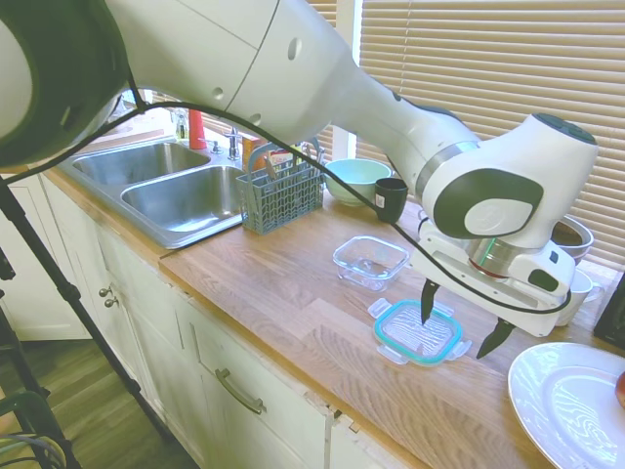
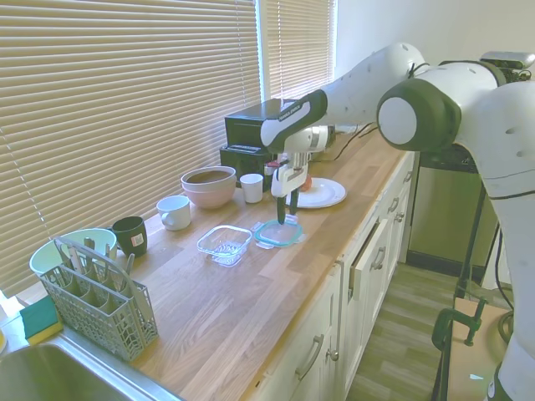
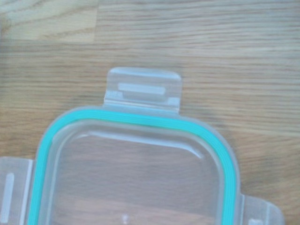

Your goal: Cover the lid of the food container

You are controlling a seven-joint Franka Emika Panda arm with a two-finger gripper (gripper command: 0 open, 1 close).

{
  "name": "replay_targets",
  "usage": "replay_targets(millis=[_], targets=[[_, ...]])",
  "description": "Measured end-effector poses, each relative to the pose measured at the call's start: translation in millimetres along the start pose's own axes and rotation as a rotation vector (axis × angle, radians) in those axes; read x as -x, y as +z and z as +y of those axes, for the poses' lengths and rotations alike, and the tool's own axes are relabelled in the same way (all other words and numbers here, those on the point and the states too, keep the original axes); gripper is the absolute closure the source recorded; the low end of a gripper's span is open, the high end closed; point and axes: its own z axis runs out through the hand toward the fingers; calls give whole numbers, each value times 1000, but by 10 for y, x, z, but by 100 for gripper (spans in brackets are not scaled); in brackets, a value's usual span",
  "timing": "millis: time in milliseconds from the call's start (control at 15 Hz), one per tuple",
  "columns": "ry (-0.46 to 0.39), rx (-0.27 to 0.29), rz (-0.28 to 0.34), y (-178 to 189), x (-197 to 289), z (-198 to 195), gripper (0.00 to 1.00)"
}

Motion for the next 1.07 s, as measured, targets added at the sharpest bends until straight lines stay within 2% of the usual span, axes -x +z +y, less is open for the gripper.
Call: replay_targets(millis=[467,1067], targets=[[19,-53,-66,24,-6,-19,0],[35,-83,-96,96,18,-23,0]])
